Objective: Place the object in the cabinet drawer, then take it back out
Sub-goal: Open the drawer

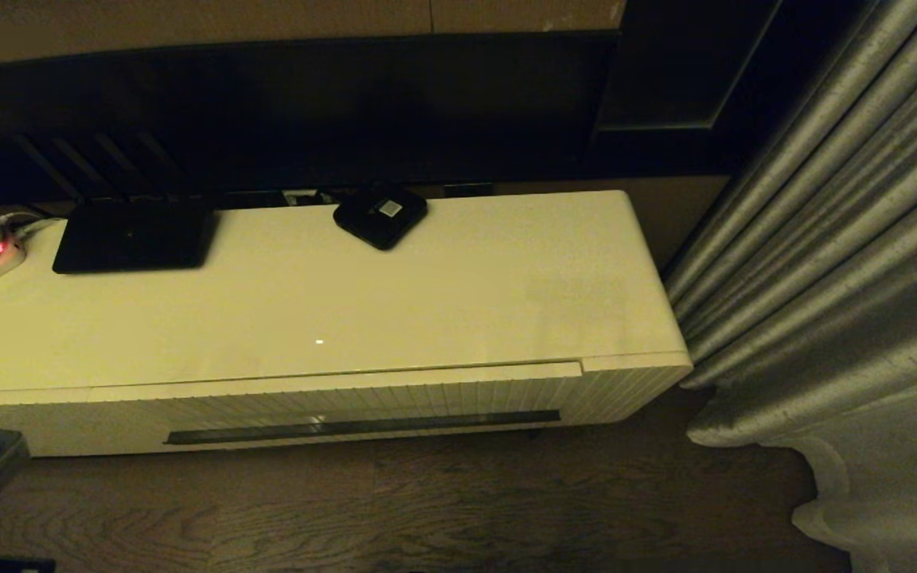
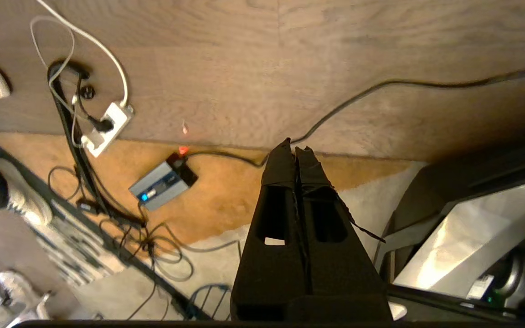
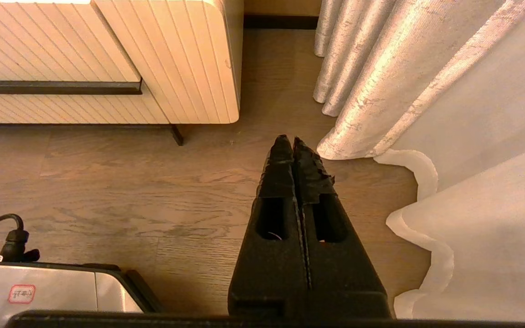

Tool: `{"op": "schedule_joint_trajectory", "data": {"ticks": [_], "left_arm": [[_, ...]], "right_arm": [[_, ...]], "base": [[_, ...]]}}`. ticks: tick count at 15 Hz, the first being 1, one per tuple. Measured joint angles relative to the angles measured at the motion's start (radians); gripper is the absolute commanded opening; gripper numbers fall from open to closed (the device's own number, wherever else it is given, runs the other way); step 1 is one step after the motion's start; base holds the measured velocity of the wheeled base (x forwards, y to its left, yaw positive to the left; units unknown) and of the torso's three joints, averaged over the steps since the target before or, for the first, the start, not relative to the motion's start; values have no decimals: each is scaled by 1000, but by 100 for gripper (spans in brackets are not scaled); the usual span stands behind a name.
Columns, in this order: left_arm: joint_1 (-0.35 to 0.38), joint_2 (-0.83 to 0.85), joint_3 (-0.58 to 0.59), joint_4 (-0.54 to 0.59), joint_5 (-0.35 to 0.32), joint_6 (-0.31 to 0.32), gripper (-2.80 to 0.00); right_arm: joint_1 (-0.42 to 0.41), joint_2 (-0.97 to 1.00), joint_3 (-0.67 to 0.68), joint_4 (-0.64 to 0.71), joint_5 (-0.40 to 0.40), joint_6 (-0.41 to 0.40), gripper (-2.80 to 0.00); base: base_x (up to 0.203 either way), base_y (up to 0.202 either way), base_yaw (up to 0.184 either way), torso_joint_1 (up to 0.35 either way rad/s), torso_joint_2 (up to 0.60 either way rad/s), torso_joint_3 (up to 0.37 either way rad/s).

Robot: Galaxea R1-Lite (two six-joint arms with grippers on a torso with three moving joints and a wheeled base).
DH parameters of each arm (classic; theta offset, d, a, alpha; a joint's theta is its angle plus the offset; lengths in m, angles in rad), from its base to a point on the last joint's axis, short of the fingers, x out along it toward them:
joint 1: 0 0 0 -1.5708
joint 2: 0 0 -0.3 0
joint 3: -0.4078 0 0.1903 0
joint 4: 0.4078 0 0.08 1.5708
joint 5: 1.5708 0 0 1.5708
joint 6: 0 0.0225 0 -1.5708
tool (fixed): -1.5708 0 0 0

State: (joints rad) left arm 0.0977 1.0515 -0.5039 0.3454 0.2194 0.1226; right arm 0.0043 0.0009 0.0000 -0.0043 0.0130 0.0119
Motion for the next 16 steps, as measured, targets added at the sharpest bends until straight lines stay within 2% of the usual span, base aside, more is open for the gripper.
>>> {"op": "schedule_joint_trajectory", "data": {"ticks": [4, 5, 6, 7, 9, 11, 13, 16], "left_arm": [[-11, 14, 4, -1, -17, 12, -280], [-18, 19, 3, -11, -21, 24, -280], [-44, 35, 0, -43, -28, 72, -280], [-79, 62, -3, -81, -36, 146, -280], [-156, 138, -13, -156, -64, 372, -280], [-229, 219, -24, -206, -89, 566, -280], [-273, 272, -55, -260, -100, 688, -280], [-327, 329, -92, -272, -99, 803, -280]], "right_arm": [[0, 0, 0, 0, 1, 0, -280], [0, 0, 0, 0, 0, 0, -280], [0, 0, 0, 0, 0, 0, -280], [0, 0, 0, 0, 0, 0, -280], [0, 0, 0, 0, 0, 0, -280], [0, 0, 0, 0, 0, 0, -280], [0, 0, 0, 0, 0, 0, -280], [0, 0, 0, 0, 0, 0, -280]], "base": [[0, 0, 0, 0, 0, 0], [0, 0, 0, 0, 0, 0], [0, 0, 0, 0, 0, 0], [0, 0, 0, 0, 0, 0], [0, 0, 0, 0, 0, 0], [0, 0, 0, 0, 0, 0], [0, 0, 0, 0, 0, 0], [0, 0, 0, 0, 0, 0]]}}
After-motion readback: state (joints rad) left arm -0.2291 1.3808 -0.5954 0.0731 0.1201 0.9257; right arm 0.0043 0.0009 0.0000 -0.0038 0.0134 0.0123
